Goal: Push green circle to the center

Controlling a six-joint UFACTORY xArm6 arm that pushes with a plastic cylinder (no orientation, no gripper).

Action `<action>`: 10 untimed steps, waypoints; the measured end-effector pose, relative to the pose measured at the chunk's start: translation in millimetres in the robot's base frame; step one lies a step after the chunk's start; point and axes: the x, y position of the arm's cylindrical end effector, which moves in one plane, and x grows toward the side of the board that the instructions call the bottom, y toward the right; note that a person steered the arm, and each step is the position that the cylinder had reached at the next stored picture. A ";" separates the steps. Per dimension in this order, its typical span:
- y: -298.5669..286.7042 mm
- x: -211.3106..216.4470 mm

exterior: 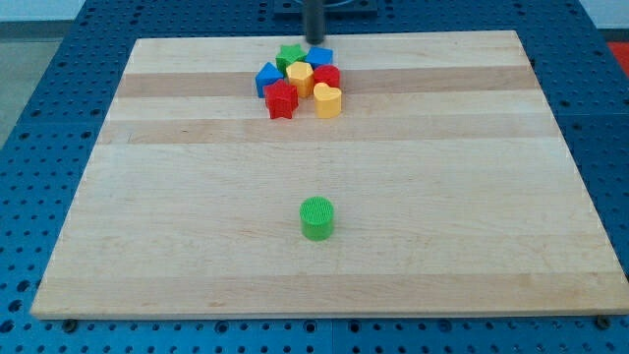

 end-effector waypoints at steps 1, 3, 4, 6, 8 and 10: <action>135.5 63.4; 136.9 297.9; 87.5 332.7; -83.8 330.4; -132.3 365.8; -196.3 351.4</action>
